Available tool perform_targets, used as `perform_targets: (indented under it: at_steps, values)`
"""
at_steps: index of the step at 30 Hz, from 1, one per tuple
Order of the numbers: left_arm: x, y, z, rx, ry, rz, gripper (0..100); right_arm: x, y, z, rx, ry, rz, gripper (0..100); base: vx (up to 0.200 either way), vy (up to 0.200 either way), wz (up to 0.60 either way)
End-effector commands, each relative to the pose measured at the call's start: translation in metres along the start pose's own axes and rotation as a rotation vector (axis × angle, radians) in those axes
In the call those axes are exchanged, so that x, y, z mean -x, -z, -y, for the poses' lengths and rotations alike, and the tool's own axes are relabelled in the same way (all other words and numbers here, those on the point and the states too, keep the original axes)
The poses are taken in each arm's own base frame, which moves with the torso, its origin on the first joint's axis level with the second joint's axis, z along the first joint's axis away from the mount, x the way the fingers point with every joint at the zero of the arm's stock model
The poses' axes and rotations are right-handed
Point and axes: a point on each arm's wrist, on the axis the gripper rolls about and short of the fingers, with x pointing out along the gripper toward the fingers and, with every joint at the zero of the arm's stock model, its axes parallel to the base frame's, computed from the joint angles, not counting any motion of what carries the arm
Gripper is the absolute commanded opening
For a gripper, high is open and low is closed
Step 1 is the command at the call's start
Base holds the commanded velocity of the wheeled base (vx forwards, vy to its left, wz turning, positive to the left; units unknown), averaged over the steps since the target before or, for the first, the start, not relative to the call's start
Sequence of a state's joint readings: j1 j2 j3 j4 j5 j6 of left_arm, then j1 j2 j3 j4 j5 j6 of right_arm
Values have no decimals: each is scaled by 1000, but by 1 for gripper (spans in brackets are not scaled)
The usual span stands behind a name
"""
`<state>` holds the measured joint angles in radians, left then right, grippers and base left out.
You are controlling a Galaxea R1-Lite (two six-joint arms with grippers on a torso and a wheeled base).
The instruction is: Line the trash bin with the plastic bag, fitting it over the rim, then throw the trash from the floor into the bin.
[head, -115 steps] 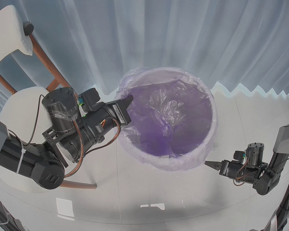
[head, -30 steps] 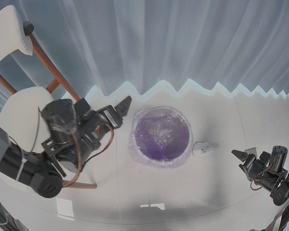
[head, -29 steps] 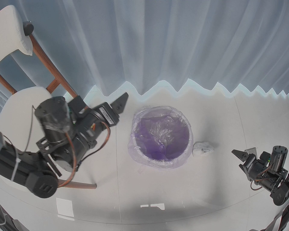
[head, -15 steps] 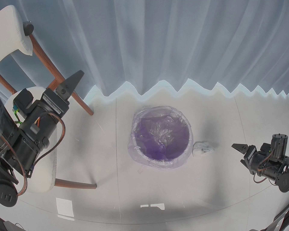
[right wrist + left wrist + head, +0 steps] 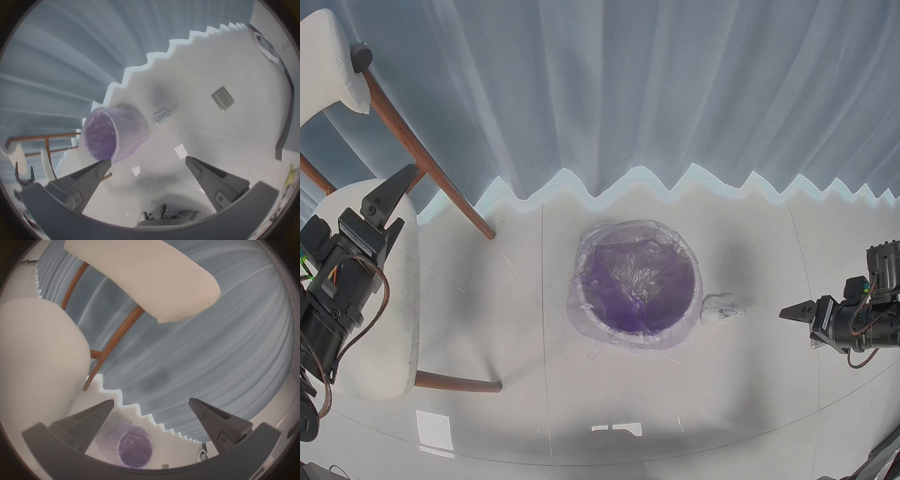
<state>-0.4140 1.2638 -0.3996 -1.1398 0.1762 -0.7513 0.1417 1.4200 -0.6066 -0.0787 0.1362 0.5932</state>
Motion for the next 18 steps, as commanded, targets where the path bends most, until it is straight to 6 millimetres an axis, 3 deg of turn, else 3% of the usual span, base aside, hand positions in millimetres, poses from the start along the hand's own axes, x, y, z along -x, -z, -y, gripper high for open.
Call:
perform_targets:
  at_steps: [1,6,10,14,18]
  values:
    - [22,-3,-23,21,-28,-37,100,13,5,-9,170,-65,47,100,0,-200,0]
    - [28,-1,-27,19,-22,-66,100,11,7,-18,201,-116,64,100,0,-200,0]
    - [31,1,-31,6,-38,-75,100,-5,10,-38,251,-159,11,100,0,-200,0]
    - [31,-2,-34,-16,-57,-54,100,-31,5,-61,223,-154,-27,100,0,0,0]
    - [31,-9,-41,-44,-107,-14,100,-75,4,-98,150,-109,-33,100,0,0,0]
